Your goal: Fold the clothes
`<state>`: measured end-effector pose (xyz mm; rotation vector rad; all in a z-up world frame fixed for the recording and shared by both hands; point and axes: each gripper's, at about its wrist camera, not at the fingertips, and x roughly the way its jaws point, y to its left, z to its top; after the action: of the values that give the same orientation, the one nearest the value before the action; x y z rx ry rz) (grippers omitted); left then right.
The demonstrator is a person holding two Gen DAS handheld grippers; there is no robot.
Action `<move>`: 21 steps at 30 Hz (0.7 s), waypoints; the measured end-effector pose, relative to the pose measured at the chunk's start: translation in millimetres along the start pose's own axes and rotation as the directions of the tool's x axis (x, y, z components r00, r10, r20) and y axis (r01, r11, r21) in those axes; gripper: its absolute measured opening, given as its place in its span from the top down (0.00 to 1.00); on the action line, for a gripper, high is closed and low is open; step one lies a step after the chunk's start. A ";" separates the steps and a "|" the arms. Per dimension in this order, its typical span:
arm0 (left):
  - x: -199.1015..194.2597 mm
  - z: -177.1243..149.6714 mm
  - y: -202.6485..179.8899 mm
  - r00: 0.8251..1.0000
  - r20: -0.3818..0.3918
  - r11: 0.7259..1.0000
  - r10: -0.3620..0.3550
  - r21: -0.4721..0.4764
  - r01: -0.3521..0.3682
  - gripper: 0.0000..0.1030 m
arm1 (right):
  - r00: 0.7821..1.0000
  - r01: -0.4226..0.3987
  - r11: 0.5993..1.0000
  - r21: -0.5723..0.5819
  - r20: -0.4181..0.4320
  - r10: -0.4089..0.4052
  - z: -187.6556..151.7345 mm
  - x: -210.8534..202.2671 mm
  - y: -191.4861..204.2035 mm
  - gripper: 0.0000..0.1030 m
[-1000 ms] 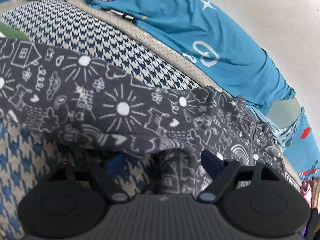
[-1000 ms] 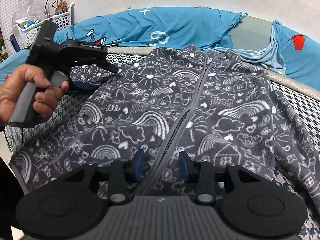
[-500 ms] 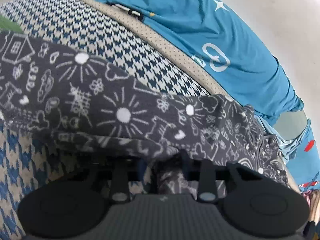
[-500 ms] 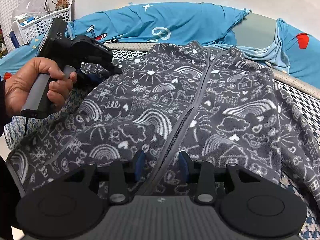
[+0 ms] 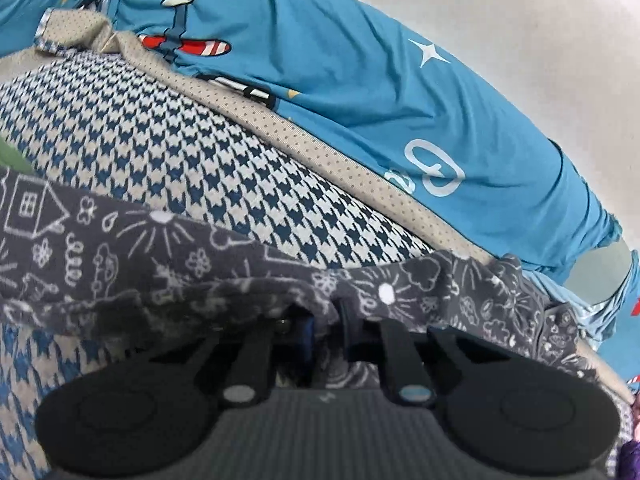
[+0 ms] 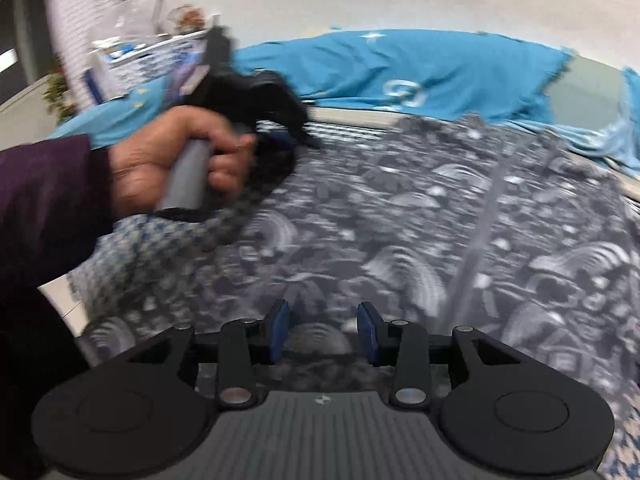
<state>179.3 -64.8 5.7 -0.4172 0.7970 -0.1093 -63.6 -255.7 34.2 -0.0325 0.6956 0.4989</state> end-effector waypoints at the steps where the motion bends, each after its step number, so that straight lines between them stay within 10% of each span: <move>1: 1.1 1.0 -0.2 1.000 0.001 1.000 0.001 0.010 -0.001 0.89 | 1.000 -0.017 1.000 -0.016 0.004 0.017 0.8 1.2 4.6 0.64; 21: 25.4 32.2 1.8 0.999 0.008 0.998 0.037 0.046 -0.037 0.89 | 0.972 -0.232 0.965 -0.122 -0.062 0.225 2.3 62.4 77.0 0.64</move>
<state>219.8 -59.2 8.0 -0.3586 0.7929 -0.0912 -56.0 -160.5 7.6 -0.0863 0.7171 0.7669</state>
